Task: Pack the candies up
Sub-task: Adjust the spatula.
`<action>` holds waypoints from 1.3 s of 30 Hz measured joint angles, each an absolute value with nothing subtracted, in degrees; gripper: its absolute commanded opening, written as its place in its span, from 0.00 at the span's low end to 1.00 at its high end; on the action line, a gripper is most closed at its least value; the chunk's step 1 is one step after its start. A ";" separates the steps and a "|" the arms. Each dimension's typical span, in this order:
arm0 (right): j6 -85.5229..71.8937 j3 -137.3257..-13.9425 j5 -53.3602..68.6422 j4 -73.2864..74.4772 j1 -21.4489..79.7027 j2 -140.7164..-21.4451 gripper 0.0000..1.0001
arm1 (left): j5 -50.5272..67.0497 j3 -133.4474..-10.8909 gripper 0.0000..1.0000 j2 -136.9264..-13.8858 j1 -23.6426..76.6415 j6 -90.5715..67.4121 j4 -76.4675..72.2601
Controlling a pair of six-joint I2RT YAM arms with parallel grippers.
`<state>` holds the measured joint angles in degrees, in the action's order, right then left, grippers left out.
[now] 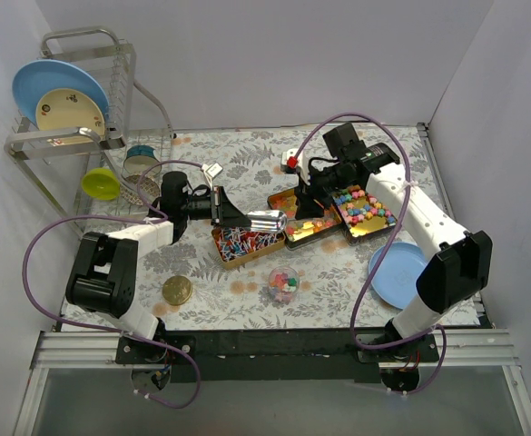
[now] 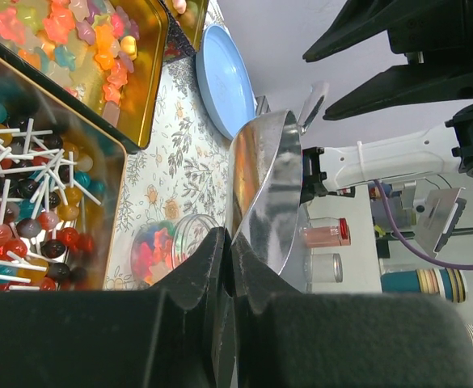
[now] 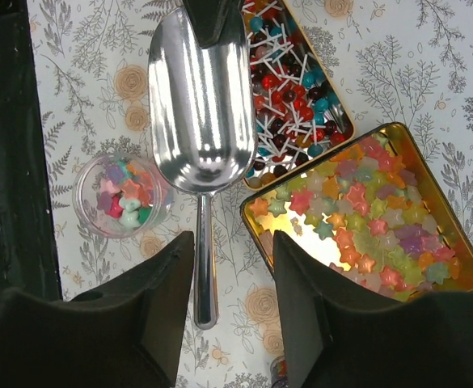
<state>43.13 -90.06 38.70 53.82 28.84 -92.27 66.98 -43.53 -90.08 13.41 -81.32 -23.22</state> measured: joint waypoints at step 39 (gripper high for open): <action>45.12 -88.23 37.58 52.27 30.22 -94.02 0.26 | 66.81 -42.41 0.00 -89.91 12.03 -84.42 -25.98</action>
